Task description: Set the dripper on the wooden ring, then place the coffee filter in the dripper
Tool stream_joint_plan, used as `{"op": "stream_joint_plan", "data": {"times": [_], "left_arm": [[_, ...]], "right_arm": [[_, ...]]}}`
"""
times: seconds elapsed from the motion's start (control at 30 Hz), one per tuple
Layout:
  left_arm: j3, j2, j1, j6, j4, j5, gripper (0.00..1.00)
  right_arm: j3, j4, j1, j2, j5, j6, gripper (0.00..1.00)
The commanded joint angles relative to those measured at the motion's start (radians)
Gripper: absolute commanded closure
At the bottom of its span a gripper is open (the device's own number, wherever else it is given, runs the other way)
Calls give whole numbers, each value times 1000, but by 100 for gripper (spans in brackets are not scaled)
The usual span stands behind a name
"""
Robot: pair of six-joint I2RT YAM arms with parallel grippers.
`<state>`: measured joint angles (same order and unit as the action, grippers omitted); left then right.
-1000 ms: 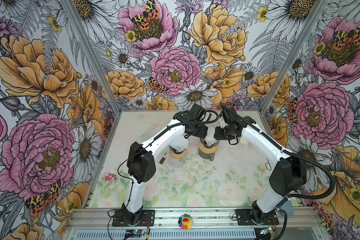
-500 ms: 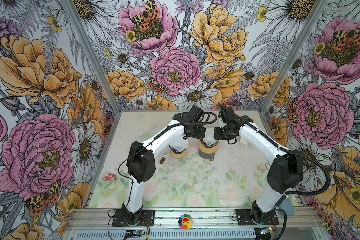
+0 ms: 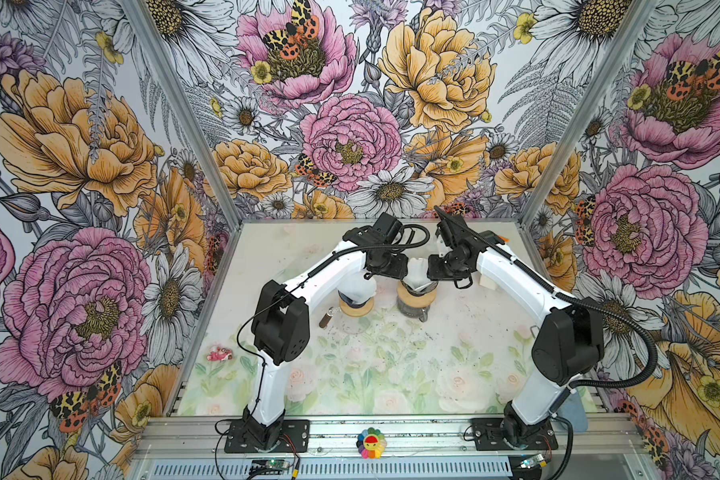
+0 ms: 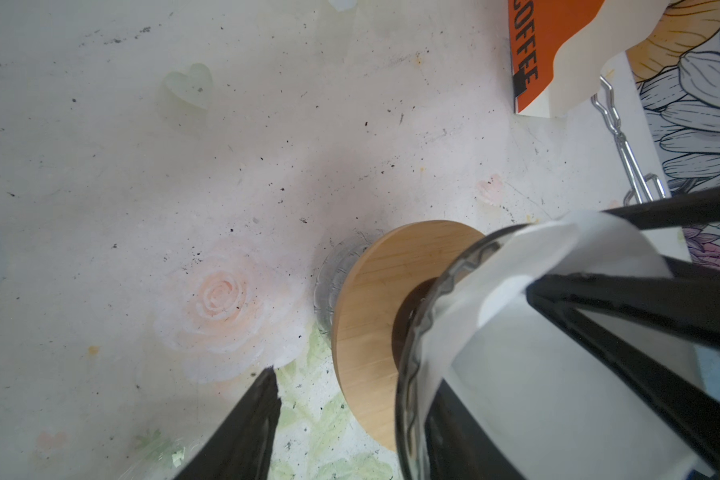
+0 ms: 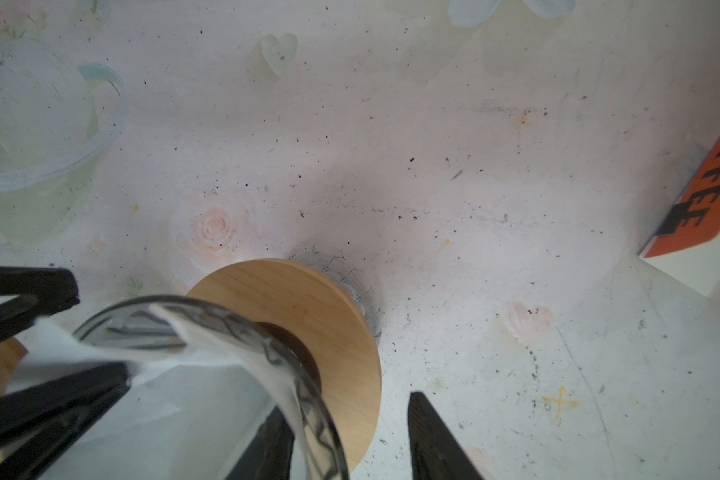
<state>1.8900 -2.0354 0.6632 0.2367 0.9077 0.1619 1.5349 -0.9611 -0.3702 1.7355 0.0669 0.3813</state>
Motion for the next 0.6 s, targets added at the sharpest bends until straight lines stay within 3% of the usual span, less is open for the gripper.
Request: {"op": "stream_joint_plan", "data": {"times": [0.0, 0.57], "left_arm": [[-7, 20, -7, 12, -29, 31, 44], [-13, 15, -11, 11, -29, 37, 44]], "right_arm": [[22, -5, -10, 22, -16, -1, 54], [25, -2, -9, 60, -12, -12, 54]]}}
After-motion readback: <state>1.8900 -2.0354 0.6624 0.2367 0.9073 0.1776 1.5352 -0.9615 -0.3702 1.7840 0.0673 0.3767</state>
